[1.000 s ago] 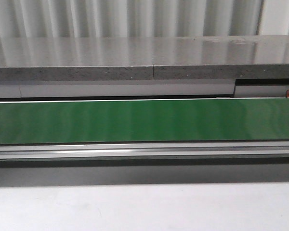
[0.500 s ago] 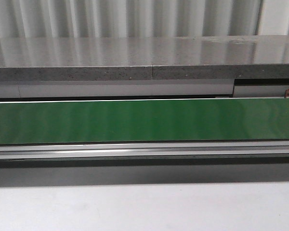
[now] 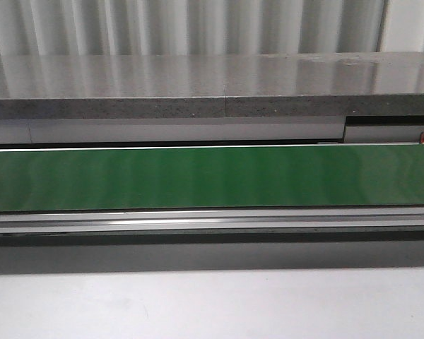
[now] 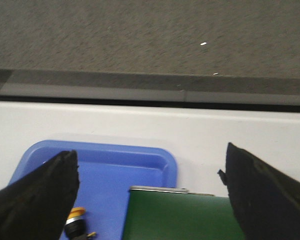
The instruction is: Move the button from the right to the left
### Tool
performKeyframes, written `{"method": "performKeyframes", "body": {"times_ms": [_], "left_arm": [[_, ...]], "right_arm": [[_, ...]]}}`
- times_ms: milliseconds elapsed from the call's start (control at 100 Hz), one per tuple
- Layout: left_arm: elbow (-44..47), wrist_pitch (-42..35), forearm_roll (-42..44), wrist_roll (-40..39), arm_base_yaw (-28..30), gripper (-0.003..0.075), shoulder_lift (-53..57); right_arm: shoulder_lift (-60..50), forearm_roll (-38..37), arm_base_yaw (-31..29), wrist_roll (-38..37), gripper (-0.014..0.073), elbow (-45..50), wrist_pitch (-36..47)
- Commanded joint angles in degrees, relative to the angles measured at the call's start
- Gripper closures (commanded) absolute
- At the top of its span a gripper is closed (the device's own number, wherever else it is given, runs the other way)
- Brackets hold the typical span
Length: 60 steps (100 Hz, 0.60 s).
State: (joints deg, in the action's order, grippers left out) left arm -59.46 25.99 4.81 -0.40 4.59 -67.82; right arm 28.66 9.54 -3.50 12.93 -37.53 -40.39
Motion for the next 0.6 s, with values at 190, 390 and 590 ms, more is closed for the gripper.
{"method": "performKeyframes", "body": {"times_ms": [190, 390, 590], "left_arm": [[9.43, -7.08, -3.61, -0.19, -9.05, 0.0210, 17.18], [17.06, -7.20, -5.49, -0.19, -12.55, 0.0301, 30.05], [20.76, -7.20, -6.97, -0.19, -12.73, 0.0514, 41.22]], "right_arm": [[0.08, 0.48, -0.01, 0.53, 0.0661, -1.40, 4.17], [0.08, 0.48, -0.01, 0.53, 0.0661, -1.40, 4.17], [0.08, 0.48, -0.01, 0.53, 0.0661, -1.40, 4.17]]}}
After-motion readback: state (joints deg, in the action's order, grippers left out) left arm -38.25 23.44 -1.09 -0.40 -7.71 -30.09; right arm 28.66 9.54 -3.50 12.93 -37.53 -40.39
